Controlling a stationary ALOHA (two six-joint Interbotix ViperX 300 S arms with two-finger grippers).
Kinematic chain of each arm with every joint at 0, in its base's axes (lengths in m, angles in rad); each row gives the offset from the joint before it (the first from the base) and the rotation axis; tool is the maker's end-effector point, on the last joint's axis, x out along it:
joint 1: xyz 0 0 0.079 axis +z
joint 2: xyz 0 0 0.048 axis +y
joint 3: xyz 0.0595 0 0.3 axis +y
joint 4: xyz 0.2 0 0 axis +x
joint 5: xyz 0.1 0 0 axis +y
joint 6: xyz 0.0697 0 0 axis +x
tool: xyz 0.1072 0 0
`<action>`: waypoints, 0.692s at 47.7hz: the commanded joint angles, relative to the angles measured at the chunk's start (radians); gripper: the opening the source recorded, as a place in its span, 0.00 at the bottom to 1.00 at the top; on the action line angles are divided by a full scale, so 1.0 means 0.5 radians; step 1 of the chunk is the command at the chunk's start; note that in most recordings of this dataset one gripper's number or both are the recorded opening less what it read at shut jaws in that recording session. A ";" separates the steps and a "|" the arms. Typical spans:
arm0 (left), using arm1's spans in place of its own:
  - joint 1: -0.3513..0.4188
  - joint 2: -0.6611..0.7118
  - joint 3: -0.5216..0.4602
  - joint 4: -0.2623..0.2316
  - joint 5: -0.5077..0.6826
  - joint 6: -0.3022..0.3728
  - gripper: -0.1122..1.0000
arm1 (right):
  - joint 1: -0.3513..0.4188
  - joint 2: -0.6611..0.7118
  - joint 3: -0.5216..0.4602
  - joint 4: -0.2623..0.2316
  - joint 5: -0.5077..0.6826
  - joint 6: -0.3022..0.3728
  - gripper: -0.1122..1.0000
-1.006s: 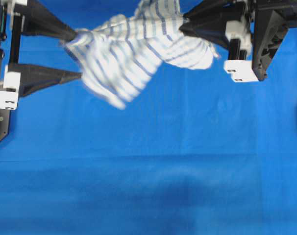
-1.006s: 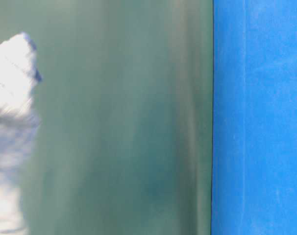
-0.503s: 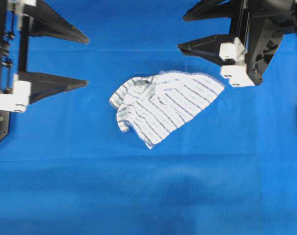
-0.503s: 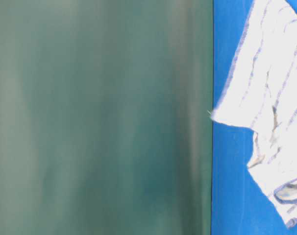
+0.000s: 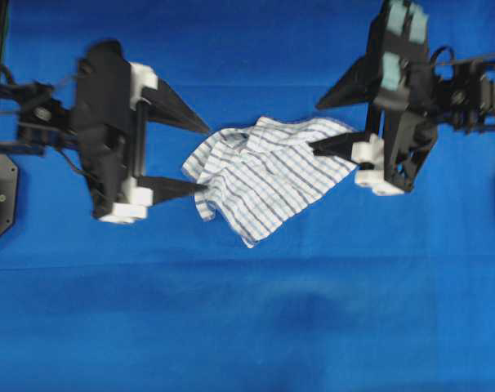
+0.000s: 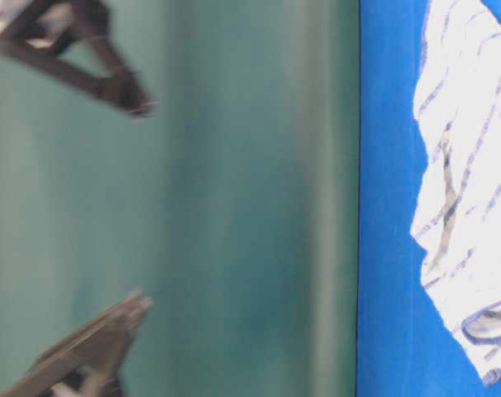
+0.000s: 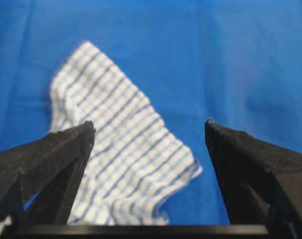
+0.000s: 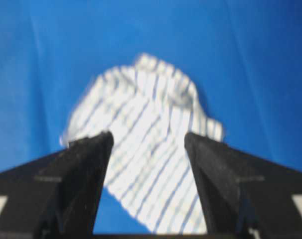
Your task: Lift the towel with both arms.
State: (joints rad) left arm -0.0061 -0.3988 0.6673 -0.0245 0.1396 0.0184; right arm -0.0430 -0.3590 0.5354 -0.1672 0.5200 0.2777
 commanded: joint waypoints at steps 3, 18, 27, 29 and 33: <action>-0.031 0.172 0.028 -0.009 -0.178 0.006 0.88 | 0.006 0.018 0.150 0.000 -0.166 0.009 0.67; -0.095 0.650 0.052 -0.012 -0.448 0.003 0.88 | 0.006 0.239 0.448 0.000 -0.577 0.012 0.66; -0.141 0.890 0.025 -0.012 -0.604 0.003 0.88 | 0.006 0.466 0.494 0.000 -0.730 0.012 0.66; -0.144 0.936 0.025 -0.015 -0.638 0.003 0.88 | 0.003 0.528 0.494 0.000 -0.761 0.012 0.66; -0.150 1.019 0.031 -0.025 -0.715 0.000 0.88 | 0.006 0.623 0.494 0.000 -0.819 0.012 0.66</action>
State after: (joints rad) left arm -0.0767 0.0982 0.7010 -0.0322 -0.1810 0.0184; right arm -0.0430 -0.0690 0.7900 -0.1687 0.1396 0.2823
